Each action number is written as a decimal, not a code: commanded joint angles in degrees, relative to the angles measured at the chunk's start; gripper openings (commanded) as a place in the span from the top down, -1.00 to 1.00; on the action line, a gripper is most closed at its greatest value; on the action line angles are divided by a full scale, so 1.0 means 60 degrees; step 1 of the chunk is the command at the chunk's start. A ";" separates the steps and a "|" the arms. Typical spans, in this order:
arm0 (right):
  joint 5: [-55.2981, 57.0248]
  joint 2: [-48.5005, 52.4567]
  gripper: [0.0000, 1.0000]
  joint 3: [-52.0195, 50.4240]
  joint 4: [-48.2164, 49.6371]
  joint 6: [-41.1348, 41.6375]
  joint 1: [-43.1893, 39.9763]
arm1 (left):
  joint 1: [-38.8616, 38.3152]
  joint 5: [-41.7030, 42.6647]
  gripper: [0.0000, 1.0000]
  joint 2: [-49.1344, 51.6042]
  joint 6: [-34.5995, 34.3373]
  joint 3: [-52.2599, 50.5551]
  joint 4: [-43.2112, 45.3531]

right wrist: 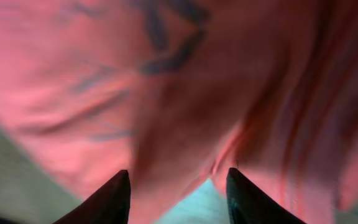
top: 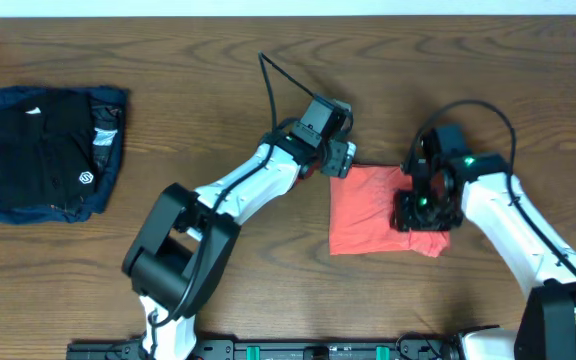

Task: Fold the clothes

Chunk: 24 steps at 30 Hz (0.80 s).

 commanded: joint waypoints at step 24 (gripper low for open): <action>0.3916 -0.0790 -0.56 -0.0226 0.3723 -0.1122 -0.0470 | -0.0503 0.0018 0.33 -0.1111 -0.1741 -0.0175 -0.3901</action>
